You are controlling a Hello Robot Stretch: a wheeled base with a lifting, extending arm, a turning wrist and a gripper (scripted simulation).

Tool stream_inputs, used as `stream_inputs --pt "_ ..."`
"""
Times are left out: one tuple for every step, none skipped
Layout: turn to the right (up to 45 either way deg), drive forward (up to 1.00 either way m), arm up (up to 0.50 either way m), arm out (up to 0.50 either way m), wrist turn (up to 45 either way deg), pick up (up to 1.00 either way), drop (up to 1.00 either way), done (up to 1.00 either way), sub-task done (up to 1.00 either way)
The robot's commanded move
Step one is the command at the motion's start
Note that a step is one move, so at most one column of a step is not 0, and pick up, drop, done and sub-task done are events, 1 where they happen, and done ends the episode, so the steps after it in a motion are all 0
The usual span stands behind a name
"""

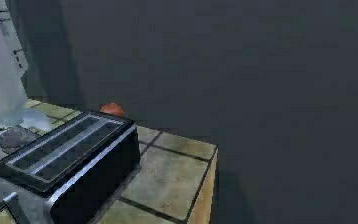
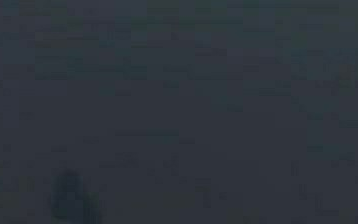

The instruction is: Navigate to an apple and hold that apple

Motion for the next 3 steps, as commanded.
stream_inputs --pt "-45.0 0.00 0.00 0.00 0.0 0.00 0.00 0.00 0.00" --pt "-45.0 0.00 0.00 0.00 0.0 0.00 0.00 0.00 0.00" --pt "-18.0 0.00 0.00 0.00 0.0 0.00 0.00 0.00 0.00"
